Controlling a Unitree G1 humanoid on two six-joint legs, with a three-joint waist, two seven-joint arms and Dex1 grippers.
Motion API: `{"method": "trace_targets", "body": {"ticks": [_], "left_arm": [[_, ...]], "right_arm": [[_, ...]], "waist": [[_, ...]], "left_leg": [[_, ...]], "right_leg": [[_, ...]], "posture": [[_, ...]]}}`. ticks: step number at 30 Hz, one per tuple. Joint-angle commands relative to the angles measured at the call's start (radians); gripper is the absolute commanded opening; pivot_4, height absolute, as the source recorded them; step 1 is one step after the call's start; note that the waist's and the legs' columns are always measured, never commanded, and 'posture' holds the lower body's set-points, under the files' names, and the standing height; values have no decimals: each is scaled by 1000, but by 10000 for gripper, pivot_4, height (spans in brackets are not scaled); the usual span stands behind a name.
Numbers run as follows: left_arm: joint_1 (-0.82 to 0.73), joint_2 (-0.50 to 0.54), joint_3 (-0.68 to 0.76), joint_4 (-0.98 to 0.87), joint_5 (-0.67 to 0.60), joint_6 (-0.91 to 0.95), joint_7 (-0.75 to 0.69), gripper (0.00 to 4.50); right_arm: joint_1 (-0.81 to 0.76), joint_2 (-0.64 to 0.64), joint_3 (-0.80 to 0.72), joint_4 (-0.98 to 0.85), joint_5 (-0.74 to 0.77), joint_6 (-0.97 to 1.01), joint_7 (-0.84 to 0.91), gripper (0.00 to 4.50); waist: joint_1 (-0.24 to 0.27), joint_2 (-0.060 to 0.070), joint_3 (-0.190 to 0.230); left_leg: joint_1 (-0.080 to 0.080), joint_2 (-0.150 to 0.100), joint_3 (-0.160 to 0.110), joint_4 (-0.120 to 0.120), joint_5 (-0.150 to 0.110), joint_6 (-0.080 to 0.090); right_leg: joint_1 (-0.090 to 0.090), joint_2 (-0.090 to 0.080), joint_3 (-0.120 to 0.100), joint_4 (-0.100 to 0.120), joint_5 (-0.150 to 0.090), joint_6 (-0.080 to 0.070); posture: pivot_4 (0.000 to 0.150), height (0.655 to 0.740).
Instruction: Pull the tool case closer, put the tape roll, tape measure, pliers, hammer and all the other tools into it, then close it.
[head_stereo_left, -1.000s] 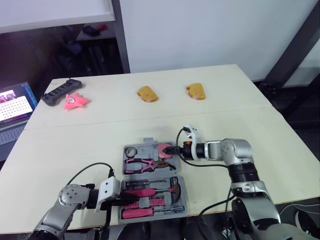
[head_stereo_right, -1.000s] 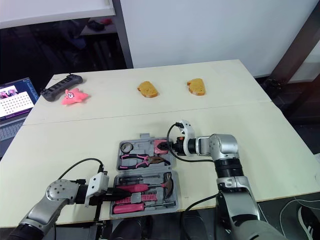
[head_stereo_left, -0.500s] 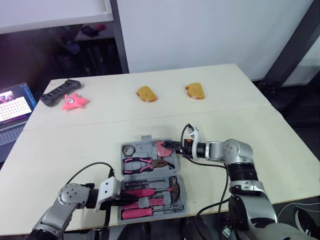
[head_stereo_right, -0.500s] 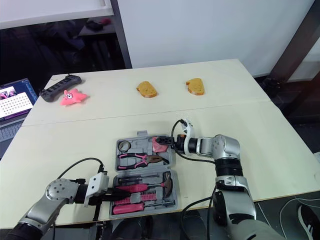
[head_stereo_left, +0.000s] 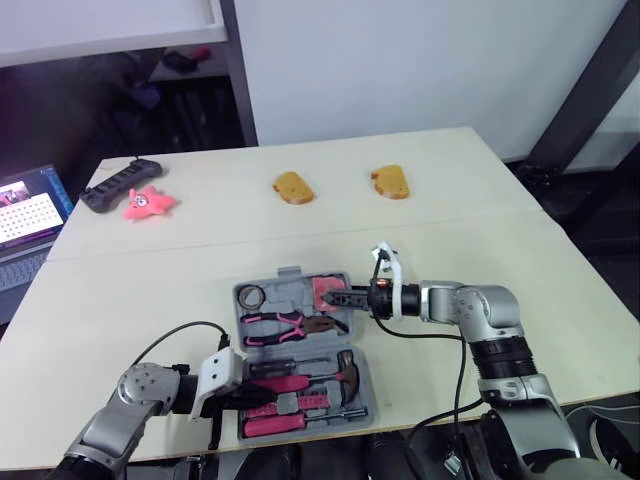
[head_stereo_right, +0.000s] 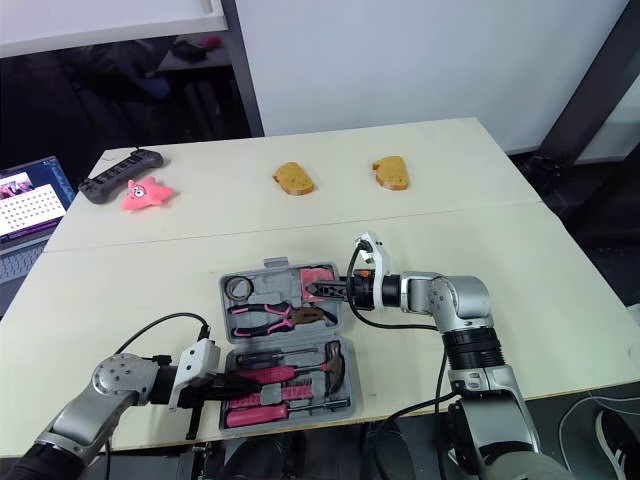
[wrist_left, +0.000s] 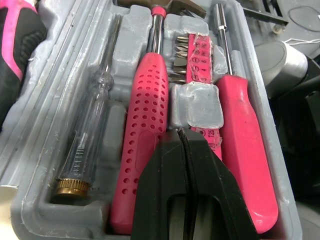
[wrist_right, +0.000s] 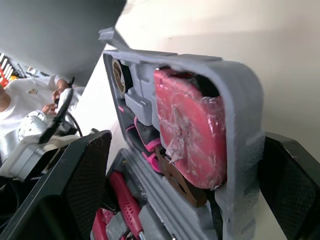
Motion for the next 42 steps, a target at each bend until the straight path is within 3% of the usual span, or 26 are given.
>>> {"method": "trace_targets", "body": {"ticks": [1, 10, 15, 17, 20, 24, 28, 32, 37, 42], "left_arm": [[15, 34, 89, -48, -38, 57, 46, 0], [107, 63, 241, -273, -248, 298, 78, 0], [204, 123, 378, -325, -358, 388, 46, 0], [261, 160, 447, -311, -372, 393, 10, 0], [374, 241, 583, -246, -351, 341, -113, 0], [417, 289, 692, -254, -389, 360, -176, 0], [394, 290, 741, -281, -406, 362, -188, 0], [353, 255, 742, -303, -388, 314, -171, 0], [330, 247, 728, -308, -377, 304, -167, 0], [308, 238, 726, -308, -385, 305, -161, 0]], "right_arm": [[-12, 3, -21, -57, 64, -29, 49, 44451], [-3, -42, 19, -91, 75, -56, 103, 44451], [61, -118, 51, -297, 134, -39, 165, 44451], [119, -190, 47, -475, 202, 3, 192, 44451], [263, -365, -62, -868, 435, 103, 190, 44451], [346, -482, -240, -994, 675, 116, 60, 44451], [473, -560, -370, -987, 573, 32, 7, 44451], [675, -638, -409, -962, 293, -219, 108, 44451], [799, -667, -417, -866, 87, -481, 219, 44451], [862, -662, -428, -804, -2, -625, 282, 44451]], "waist": [[-1, -1, 1], [0, -3, 3], [1, -3, 5], [3, -4, 6], [7, -6, 9], [10, -10, 12], [24, -18, 13], [36, -19, 14], [29, -19, 15], [31, -20, 15]], "left_leg": [[-1, 0, 0, 0, 0, 0], [-2, 0, 0, 0, 0, 0], [-3, 0, 0, -1, 0, 0], [-3, 0, 0, -1, 0, 0], [-8, 1, 0, -1, -1, 2], [-12, 1, 0, 1, -2, 2], [-8, 1, 2, 4, -2, 2], [-8, 1, 2, 2, -2, 3], [-7, 1, 4, 2, -3, 3], [-2, 2, 4, 2, -3, 3]], "right_leg": [[-1, 0, 0, 0, 0, 0], [-2, 0, 0, -1, 0, 0], [-2, 0, 0, -2, 0, 0], [-2, 0, 0, -2, 0, 0], [-6, -1, -1, -3, -1, 1], [-7, -2, -2, -7, -1, 1], [-1, -3, -1, -9, -3, -3], [-1, -2, -2, -9, -3, 0], [-1, -2, -2, -9, -2, 1], [4, -2, -1, -9, -4, -2]], "posture": [[1500, 7219], [1500, 7219], [1500, 7219], [1500, 7219], [1500, 7219], [1500, 7219], [1500, 7219], [1500, 7219], [1500, 7219], [1500, 7219]]}}
